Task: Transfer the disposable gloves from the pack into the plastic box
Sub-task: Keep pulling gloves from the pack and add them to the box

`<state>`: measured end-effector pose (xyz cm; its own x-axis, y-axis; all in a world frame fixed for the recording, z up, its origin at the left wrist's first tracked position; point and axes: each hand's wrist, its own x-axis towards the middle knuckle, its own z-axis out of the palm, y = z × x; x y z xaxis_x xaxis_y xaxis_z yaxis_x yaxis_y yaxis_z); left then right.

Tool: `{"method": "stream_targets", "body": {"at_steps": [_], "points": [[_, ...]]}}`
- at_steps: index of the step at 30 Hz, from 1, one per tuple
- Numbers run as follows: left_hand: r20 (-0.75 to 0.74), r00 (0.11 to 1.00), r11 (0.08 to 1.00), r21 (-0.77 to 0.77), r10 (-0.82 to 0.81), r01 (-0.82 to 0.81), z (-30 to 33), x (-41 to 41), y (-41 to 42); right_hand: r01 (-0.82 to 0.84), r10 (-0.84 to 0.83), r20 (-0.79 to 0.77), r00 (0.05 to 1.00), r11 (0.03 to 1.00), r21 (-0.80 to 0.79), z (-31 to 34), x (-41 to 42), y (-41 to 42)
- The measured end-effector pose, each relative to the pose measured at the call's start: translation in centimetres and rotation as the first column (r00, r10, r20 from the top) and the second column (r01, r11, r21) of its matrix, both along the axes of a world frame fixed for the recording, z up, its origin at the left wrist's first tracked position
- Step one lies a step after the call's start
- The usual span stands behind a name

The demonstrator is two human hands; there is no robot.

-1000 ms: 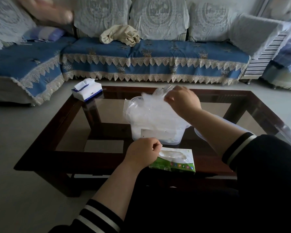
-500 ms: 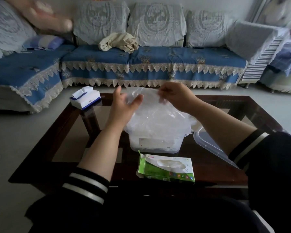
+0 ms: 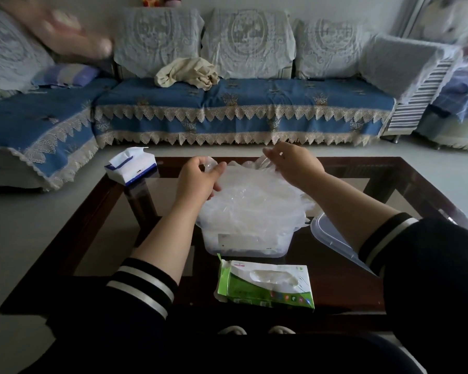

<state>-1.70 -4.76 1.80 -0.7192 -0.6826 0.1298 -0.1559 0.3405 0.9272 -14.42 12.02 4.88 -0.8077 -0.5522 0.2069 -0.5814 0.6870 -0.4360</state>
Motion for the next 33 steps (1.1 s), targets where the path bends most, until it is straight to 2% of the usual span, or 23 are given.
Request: {"method": "stream_targets", "body": {"at_steps": [3,6,8,11,14,16,17,19,21,23,27,31,33], "points": [[0.109,0.993,0.996,-0.085,0.04,-0.03,-0.8,-0.2,0.1,-0.094,0.092,0.032,0.995,0.995,0.041,-0.4,0.2,0.7],[0.19,0.977,0.961,-0.274,0.098,-0.043,-1.9,-0.4,-0.3,-0.205,0.207,-0.013,0.978,0.972,0.117,-1.0,1.0,1.6],[0.193,0.971,0.907,-0.418,0.144,-0.052,-2.4,-0.4,-0.7,-0.227,0.236,-0.026,0.971,0.955,0.19,-1.3,1.5,2.0],[0.14,0.976,0.814,-0.578,0.169,-0.057,-2.7,-0.1,-1.4,-0.253,0.254,0.041,0.966,0.905,0.343,-1.4,2.6,2.0],[0.115,0.985,0.738,-0.675,0.132,-0.02,-2.1,0.4,-1.2,-0.197,0.219,0.003,0.976,0.874,0.444,-1.7,3.2,2.2],[0.254,0.967,0.733,-0.651,-0.034,0.197,-1.4,0.4,-0.4,-0.138,0.179,-0.036,0.983,0.857,0.497,-1.7,3.3,2.2],[0.387,0.915,0.721,-0.602,-0.112,0.343,-1.2,0.2,0.1,-0.129,0.169,-0.025,0.985,0.831,0.542,-1.6,3.3,1.9],[0.664,0.732,0.668,-0.478,-0.152,0.571,-1.2,-0.7,0.8,-0.145,0.156,0.039,0.987,0.759,0.635,-2.0,3.1,0.7],[0.813,0.564,0.643,-0.357,-0.143,0.678,-1.8,-1.8,1.1,-0.186,0.133,0.13,0.983,0.718,0.67,-3.0,3.1,-0.6],[0.872,0.466,0.659,-0.264,-0.149,0.704,-2.9,-2.7,1.1,-0.213,0.077,0.229,0.97,0.721,0.659,-4.1,2.9,-1.4],[0.914,0.38,0.627,-0.212,-0.145,0.75,-4.2,-3.6,0.9,-0.246,-0.029,0.416,0.909,0.768,0.592,-6.9,1.6,-2.5],[0.953,0.289,0.585,-0.182,-0.094,0.79,-5.4,-4.4,0.6,-0.181,-0.13,0.406,0.905,0.745,0.642,-9.3,1.5,-3.1],[0.96,0.27,0.553,-0.186,-0.073,0.812,-5.7,-4.2,0.9,-0.222,-0.083,0.39,0.917,0.706,0.673,-9.3,1.7,-3.2]]}}
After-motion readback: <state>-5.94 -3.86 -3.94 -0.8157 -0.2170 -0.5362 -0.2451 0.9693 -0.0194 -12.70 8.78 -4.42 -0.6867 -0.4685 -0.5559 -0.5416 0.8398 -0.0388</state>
